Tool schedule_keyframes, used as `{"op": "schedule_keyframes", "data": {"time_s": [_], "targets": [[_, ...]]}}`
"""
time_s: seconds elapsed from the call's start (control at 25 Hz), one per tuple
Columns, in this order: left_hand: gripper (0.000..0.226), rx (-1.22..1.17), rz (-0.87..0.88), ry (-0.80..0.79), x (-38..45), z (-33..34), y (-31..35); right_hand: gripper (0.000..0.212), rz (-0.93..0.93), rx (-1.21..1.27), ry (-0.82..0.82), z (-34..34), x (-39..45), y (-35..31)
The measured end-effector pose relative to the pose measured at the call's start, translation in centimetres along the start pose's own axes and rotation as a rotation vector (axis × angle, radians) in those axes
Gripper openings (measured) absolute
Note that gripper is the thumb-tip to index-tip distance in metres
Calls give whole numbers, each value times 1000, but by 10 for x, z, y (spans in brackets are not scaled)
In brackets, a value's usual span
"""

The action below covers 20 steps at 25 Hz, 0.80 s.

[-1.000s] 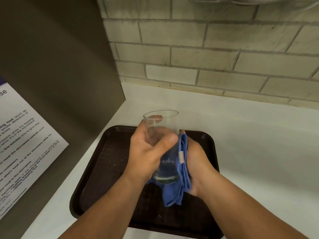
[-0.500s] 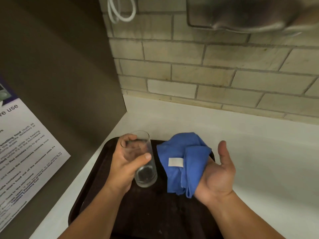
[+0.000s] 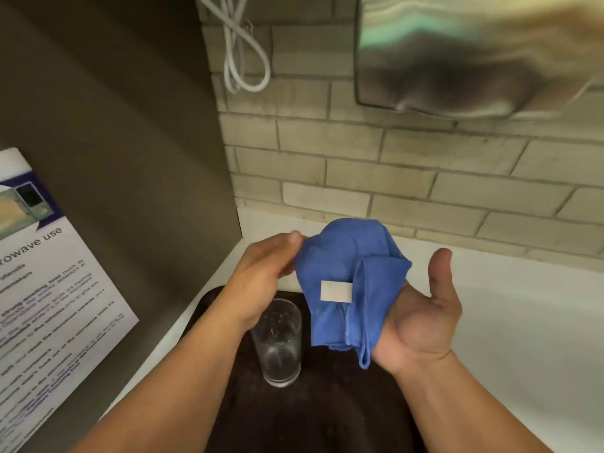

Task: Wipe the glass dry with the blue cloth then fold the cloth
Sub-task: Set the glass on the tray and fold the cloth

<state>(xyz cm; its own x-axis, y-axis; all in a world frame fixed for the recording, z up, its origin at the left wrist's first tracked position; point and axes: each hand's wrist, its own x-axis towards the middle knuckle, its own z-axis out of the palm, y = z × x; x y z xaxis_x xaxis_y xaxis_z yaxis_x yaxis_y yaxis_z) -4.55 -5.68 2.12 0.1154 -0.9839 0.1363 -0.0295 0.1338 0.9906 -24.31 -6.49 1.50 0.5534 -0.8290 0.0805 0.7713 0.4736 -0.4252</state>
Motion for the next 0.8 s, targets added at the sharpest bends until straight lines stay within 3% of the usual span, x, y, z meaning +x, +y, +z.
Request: {"op": "schedule_keyframes", "data": {"time_s": [0.16, 0.32, 0.44, 0.52, 0.56, 0.8], "targets": [[15, -119, 31, -20, 13, 25, 18, 89, -30, -185, -51, 1, -5, -19], [19, -48, 76, -74, 20, 49, 28, 58, -149, -748, 303, -9, -13, -58], [26, 9, 115, -221, 21, 72, 40, 55, -152, -1063, 363, -11, -24, -88], [30, 33, 145, -295, 21, 88, 43, 23, -191, -1165, 365, -13, -34, -106], [31, 26, 154, -330, 20, 96, 43, 19, -220, -1194, 373, -14, -40, -116], [26, 51, 148, -327, 19, 141, 21, 16, -260, -1338, 407, -29, -69, -156]]}}
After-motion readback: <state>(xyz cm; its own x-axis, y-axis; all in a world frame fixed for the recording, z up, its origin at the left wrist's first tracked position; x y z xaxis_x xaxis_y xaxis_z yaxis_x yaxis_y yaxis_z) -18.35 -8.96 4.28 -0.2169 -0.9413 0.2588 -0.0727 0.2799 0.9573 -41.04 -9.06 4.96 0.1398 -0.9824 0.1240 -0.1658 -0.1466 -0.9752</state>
